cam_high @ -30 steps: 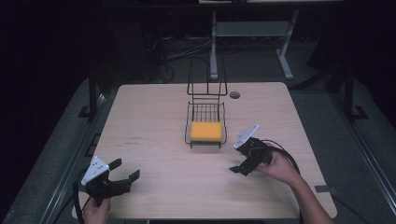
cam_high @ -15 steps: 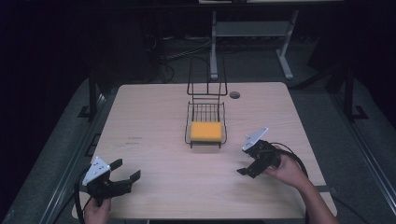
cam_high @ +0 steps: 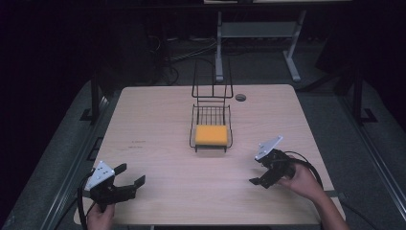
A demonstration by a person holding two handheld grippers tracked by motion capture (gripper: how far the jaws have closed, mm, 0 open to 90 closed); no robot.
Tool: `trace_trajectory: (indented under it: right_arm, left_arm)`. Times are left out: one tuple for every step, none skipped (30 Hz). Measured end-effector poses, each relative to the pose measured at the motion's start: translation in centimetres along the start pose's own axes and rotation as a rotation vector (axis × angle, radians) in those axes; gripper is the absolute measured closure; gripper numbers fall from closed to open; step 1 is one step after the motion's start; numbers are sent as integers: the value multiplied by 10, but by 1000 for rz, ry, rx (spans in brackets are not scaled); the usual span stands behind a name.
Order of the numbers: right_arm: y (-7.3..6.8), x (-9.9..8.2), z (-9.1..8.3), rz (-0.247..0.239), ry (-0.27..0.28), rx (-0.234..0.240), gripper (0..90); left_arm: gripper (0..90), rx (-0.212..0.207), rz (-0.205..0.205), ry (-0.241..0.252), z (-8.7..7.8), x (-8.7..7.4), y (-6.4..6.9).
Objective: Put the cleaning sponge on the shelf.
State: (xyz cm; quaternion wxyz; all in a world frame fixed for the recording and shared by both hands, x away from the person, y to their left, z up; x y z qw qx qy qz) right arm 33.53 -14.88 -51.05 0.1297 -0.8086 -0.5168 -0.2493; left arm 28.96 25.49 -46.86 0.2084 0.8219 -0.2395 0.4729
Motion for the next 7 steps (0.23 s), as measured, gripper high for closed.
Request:
trace_trajectory:
  right_arm:
    - [0, -2, -1, 0, -6, -3, 154]
    - [-1, -3, -1, -3, -4, -4, 155]
    - [-2, -5, -1, -2, -4, -8, 154]
    - [-3, -6, -2, 0, -7, -13, 155]
    - [-4, -7, -3, -3, -5, -24, 161]
    - [-4, -8, -4, 1, 3, -34, 169]
    - [-4, -9, -6, 11, 12, -38, 169]
  left_arm:
    - [140, 1, 0, 0, 0, 0, 0]
    - [140, 3, -2, 2, 0, 0, 0]
    - [140, 3, -5, 4, 0, 0, 0]
    - [140, 1, -8, 6, -1, 0, 0]
    - [140, -1, -8, 8, -1, 1, 0]
    - [141, 0, -8, 9, 0, 1, 0]
    - [140, 2, -6, 8, 0, 1, 0]
Point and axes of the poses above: each handheld gripper's, and its own axes: z roughly forward along the jaws, x roughly out of its top, y roughly to its right, the point moved 9 cm from there along z, roughly forward along the jaws, and after that the axes turned 5 degrees about -x, right-handed, at the moved point
